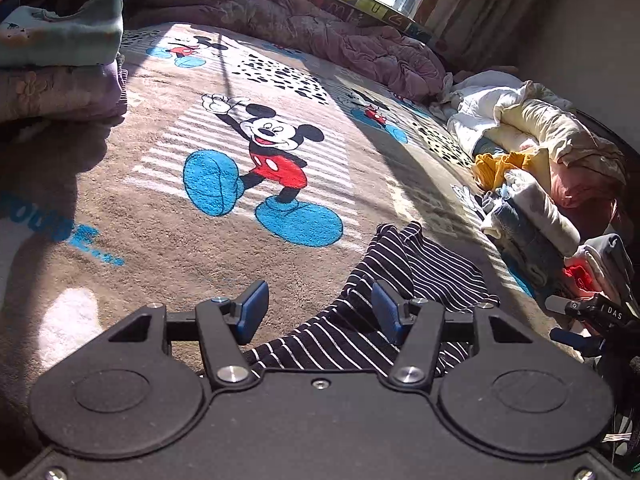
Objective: Fold clothes
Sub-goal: 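Carry the striped pants onto the rug with the left tool while the right tool grasps them too, then lay the striped pants flat on the rug and open both tools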
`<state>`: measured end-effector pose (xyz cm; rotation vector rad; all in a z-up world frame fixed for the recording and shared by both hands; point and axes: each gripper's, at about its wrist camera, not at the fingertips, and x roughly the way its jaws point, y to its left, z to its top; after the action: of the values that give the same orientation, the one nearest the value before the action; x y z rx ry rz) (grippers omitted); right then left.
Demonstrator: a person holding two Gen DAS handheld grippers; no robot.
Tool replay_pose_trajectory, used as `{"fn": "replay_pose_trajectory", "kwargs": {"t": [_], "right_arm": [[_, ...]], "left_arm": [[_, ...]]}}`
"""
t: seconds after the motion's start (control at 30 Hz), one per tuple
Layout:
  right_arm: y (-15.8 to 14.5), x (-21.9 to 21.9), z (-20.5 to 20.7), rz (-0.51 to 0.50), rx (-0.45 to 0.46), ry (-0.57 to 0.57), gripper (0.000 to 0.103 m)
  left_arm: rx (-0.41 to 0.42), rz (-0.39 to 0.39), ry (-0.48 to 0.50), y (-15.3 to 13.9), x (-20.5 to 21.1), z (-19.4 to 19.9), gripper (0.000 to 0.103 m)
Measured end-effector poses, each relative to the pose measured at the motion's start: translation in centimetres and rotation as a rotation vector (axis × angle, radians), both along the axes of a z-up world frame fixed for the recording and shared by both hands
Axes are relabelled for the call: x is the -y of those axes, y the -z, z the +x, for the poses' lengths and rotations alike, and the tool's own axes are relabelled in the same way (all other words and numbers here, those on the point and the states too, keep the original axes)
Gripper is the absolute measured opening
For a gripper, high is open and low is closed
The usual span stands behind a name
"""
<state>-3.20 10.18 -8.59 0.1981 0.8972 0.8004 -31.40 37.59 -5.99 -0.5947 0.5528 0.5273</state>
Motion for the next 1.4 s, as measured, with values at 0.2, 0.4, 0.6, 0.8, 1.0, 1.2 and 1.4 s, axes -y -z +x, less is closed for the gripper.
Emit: {"fn": "replay_pose_trajectory", "kwargs": {"t": [0.2,0.4,0.6,0.8,1.0,1.2,1.4], "right_arm": [[1.9,-1.4,3.0,0.022,-0.045,-0.042,0.09],[3.7,-3.4,5.6,0.017,-0.067,-0.048,0.074],[6.0,-4.8,7.0,0.025,-0.113,-0.066,0.069],[7.2,-6.3,7.7,0.04,-0.122,-0.105,0.069],[7.6,-7.6,7.9,0.057,-0.133,-0.171,0.037],[5.3,-7.1,6.9,0.089,-0.088,-0.192,0.018],[-0.5,-6.9,5.2,0.137,0.042,-0.228,0.016]], "left_arm": [[-0.075,0.044,0.166,0.2,-1.6,8.4,0.063],[-0.158,0.006,0.296,1.6,-4.8,15.2,0.063],[-0.238,-0.057,0.364,4.1,-7.2,20.7,0.063],[-0.298,-0.12,0.431,7.1,-9.0,24.5,0.063],[-0.279,-0.133,0.477,7.3,-9.1,25.4,0.014],[-0.184,-0.039,0.457,3.8,-7.5,22.4,0.008],[-0.038,0.082,0.395,-2.6,-6.0,17.7,0.008]]}}
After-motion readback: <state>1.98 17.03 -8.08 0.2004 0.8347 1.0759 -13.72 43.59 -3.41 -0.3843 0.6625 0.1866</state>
